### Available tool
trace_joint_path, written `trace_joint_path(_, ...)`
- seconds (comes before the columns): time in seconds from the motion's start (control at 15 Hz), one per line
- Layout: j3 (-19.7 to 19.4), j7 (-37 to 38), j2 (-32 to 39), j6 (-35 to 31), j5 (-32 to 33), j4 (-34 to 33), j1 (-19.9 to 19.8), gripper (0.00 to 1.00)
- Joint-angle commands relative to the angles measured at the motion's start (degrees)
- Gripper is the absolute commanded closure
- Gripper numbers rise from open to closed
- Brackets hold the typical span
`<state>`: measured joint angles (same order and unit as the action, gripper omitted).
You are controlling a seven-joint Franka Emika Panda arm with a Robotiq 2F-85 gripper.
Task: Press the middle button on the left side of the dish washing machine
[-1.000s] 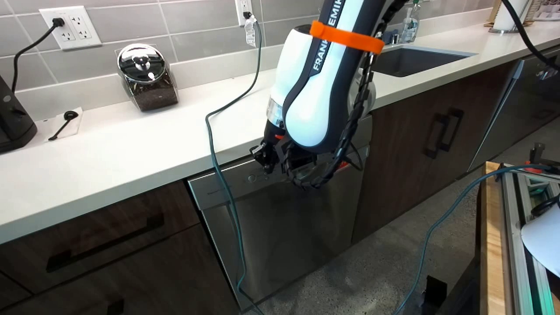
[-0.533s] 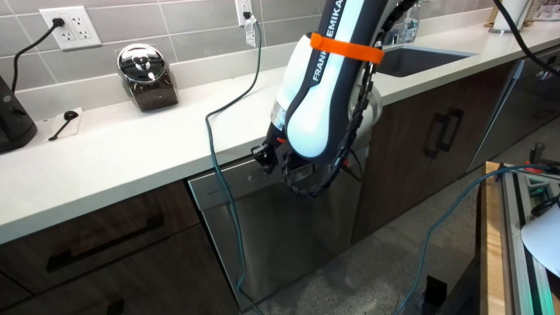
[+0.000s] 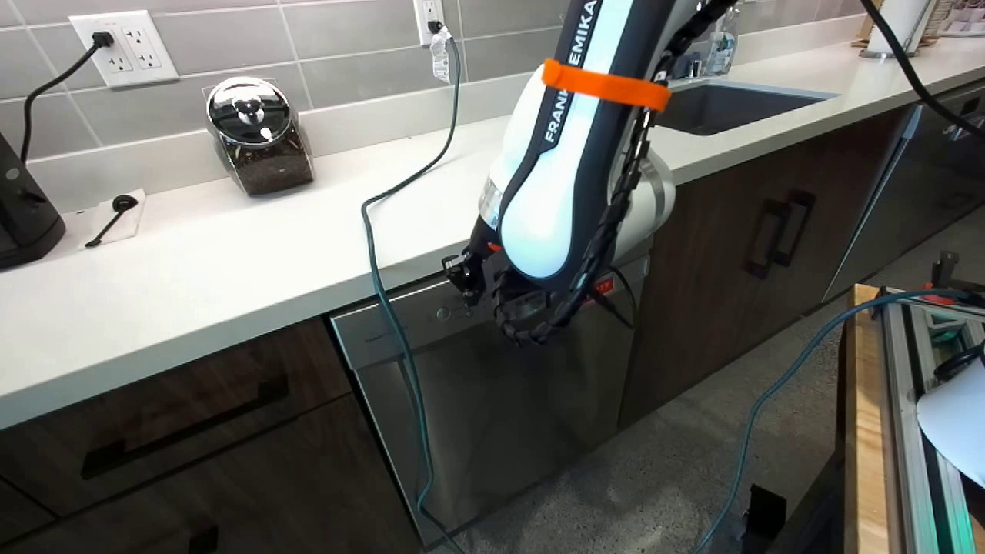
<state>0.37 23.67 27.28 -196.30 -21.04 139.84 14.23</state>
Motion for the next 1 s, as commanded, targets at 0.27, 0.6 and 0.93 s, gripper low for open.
trace_joint_path(0.27, 1.54, -0.76, 1.76, -2.65, -0.75, -1.62, -2.15, 1.00)
trace_joint_path(0.6, -0.52, -3.61, 1.12, -1.11, -0.33, -0.53, -0.86, 1.00)
trace_joint_path(0.93, -5.49, -8.34, 0.88, 0.83, -1.37, 0.50, 3.90, 1.00)
